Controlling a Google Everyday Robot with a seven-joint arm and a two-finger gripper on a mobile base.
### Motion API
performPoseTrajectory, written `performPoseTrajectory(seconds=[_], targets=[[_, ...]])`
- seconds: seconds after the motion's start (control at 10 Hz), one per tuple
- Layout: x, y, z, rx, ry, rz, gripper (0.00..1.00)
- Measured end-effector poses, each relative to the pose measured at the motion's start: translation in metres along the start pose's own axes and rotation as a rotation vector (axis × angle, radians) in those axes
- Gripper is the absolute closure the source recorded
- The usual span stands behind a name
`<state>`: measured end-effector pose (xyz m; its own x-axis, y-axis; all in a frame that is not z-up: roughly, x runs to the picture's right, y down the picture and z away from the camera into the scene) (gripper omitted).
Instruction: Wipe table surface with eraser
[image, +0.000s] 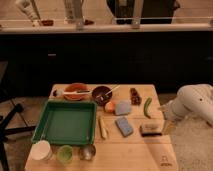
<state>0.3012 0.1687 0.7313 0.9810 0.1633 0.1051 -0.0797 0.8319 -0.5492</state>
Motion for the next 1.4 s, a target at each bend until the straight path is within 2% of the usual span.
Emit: performPoseTrajectory(seconds=[0.4, 0.6, 0.9, 1.2, 1.4], targets=[[-0.002, -0.001, 0.002, -0.004, -0.009, 0.0, 0.2], [0.0, -0.002, 0.016, -0.03, -0.083, 0.02, 0.2], [0.015, 0.003, 0.061, -0.095, -0.188, 0.061, 0.2], [0.025, 0.009, 0.082, -0.147, -0.227, 0.084, 0.2], [0.022, 0.008, 0.09, -0.17, -0.222, 0.069, 0.2]])
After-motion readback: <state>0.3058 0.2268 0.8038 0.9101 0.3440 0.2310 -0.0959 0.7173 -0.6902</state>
